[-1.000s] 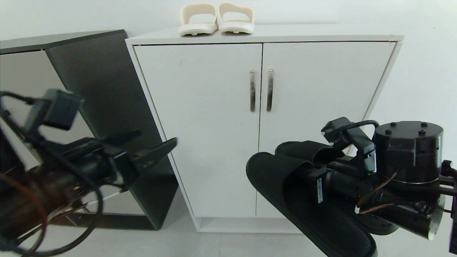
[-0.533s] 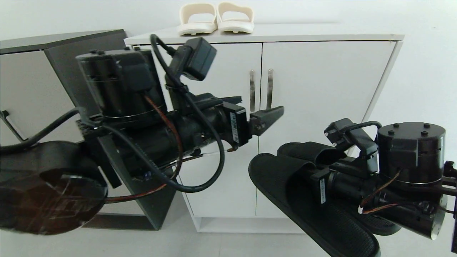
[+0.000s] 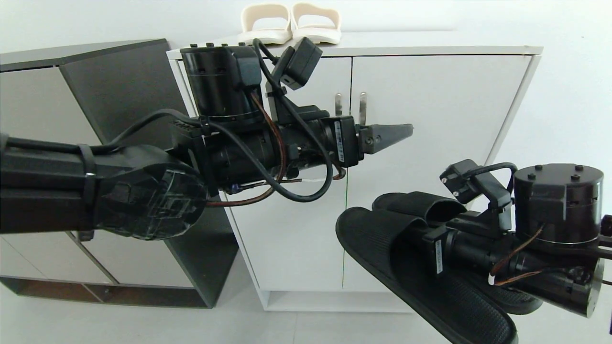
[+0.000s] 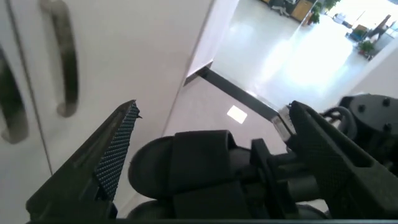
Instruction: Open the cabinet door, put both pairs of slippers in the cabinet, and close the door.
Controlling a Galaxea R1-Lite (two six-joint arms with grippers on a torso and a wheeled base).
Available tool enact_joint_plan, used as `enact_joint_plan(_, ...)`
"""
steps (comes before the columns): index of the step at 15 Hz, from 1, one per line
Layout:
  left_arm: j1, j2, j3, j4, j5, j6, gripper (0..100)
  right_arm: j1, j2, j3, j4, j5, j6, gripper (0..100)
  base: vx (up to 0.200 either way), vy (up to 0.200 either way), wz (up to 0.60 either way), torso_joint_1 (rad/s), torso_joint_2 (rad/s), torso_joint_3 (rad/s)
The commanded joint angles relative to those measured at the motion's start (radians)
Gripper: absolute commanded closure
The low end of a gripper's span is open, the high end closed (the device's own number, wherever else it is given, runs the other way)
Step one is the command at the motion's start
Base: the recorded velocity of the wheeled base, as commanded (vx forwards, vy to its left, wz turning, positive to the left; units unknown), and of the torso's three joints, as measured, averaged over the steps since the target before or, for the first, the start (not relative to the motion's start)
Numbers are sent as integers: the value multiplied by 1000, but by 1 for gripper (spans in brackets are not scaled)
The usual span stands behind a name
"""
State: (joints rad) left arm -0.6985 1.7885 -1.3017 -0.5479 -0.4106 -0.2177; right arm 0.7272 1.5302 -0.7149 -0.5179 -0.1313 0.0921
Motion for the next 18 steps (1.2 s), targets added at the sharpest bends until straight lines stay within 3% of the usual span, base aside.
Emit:
enact_joint_plan(1, 22, 51, -53, 0, 1, -5, 0, -5, -1, 0, -1, -1, 0, 100, 0, 0, 0, 0, 0, 0)
enact_joint_plan(10, 90, 186, -203, 3, 38, -2, 0, -6, 7, 0, -1, -1, 0, 100, 0, 0, 0, 0, 0, 0)
enact_joint_plan(17, 90, 221, -261, 34, 38, -5, 0, -6, 5, 2, 1, -2, 0, 100, 0, 0, 0, 0, 0, 0)
enact_joint_plan(18, 88, 221, -261, 32, 38, -5, 100, -6, 5, 2, 1, -1, 0, 100, 0, 0, 0, 0, 0, 0)
